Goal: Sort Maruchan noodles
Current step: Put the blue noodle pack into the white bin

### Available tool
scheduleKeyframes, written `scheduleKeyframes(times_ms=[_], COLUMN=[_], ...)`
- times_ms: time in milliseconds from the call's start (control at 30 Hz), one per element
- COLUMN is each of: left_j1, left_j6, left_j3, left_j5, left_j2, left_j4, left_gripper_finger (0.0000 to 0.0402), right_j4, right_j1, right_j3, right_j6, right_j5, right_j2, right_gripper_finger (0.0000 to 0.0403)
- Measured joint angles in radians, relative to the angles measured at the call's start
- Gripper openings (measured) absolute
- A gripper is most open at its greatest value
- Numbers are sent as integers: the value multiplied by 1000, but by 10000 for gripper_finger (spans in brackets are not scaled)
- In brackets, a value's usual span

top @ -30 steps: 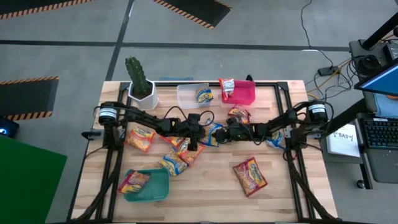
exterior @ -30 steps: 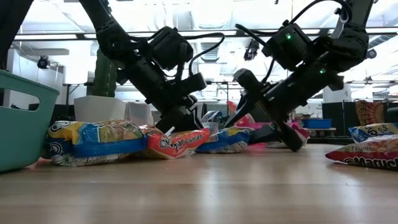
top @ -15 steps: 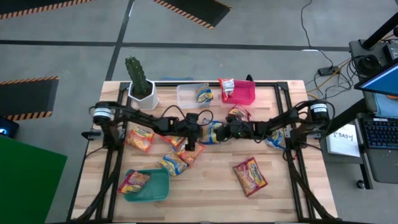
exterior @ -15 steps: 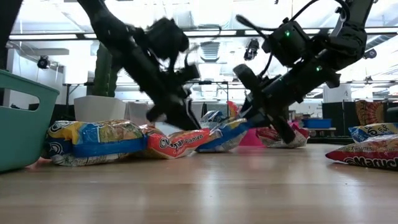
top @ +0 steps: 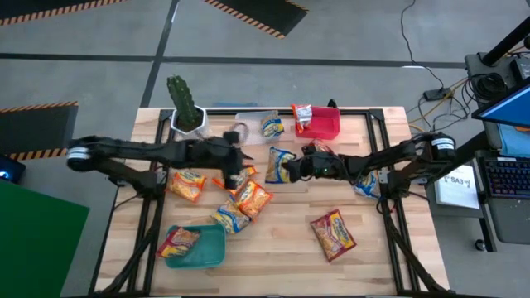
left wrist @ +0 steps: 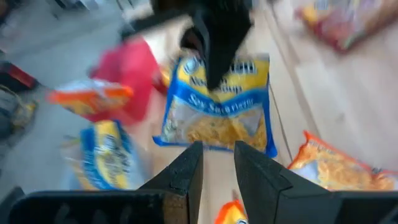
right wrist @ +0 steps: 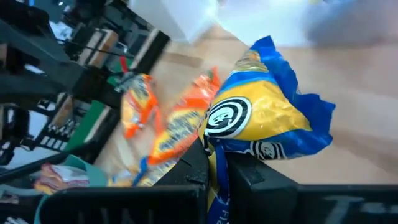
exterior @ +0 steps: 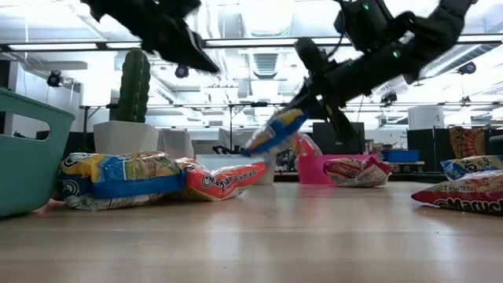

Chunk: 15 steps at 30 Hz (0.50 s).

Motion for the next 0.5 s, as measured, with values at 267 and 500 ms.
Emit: scheduleKeyframes(times_ms=[267, 500], left_j1=[0, 0], left_j6=[-12, -12], left_j3=[-136, -219], left_j5=[-9, -8], left_j2=[-351, -550], left_j4=[56, 80], left_gripper_finger=[75, 75], right_j4=[-345, -674], right_j1=[-44, -142], right_j3=[261, 563], right_j6=[-176, -308], right_j5=[-2, -2], right_j2=[-8, 51], right_gripper_finger=[12, 12])
